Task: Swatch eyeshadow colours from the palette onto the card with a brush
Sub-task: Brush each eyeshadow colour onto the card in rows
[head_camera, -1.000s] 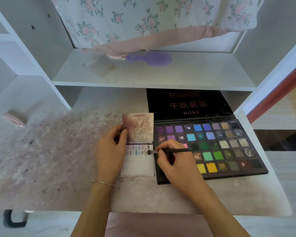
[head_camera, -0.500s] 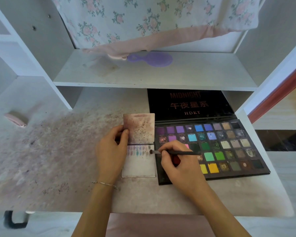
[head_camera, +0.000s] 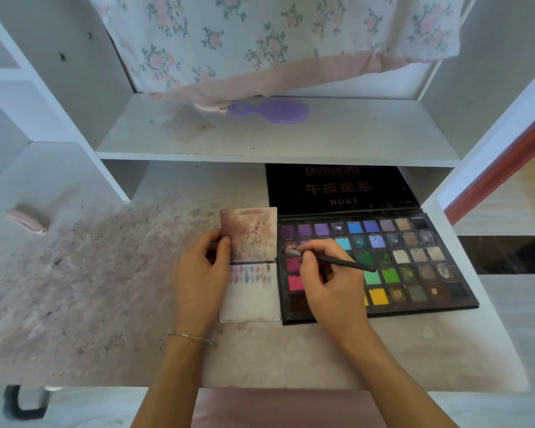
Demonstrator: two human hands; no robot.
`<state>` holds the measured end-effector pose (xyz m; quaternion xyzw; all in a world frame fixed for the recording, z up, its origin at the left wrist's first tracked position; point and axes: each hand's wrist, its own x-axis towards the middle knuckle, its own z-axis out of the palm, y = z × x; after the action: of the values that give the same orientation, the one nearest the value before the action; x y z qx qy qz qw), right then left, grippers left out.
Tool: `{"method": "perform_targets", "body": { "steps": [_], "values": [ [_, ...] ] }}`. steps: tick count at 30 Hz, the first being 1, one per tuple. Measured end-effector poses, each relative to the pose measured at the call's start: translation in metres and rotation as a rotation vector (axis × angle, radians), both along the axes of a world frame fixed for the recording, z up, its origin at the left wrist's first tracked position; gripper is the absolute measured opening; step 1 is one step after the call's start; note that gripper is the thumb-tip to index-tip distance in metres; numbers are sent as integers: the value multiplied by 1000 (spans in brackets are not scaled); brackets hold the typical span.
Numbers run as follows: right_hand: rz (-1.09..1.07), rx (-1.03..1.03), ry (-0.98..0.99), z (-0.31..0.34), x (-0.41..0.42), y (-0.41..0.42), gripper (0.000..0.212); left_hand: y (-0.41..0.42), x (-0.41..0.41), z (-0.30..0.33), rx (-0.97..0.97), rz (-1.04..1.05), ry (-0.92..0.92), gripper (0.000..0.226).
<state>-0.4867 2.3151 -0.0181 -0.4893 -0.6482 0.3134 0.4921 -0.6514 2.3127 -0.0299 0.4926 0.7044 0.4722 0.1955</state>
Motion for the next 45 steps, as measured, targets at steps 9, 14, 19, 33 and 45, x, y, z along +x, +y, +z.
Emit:
{"method": "perform_targets", "body": {
  "steps": [9, 14, 19, 33, 45],
  "values": [
    [-19, 16, -17, 3, 6, -1, 21, -1, 0, 1, 2, 1, -15, 19],
    [-31, 24, -102, 3, 15, -3, 17, -2, 0, 2, 0, -4, -24, 17],
    [-37, 7, -150, 0, 17, -3, 13, -1, 0, 2, -7, 1, -15, 19],
    [-53, -5, -262, -2, 13, -1, 11, -2, 1, 2, -15, -5, -51, 18],
    [-22, 7, -171, 0, 15, -3, 13, -1, 0, 3, -18, -7, -68, 16]
  ]
}}
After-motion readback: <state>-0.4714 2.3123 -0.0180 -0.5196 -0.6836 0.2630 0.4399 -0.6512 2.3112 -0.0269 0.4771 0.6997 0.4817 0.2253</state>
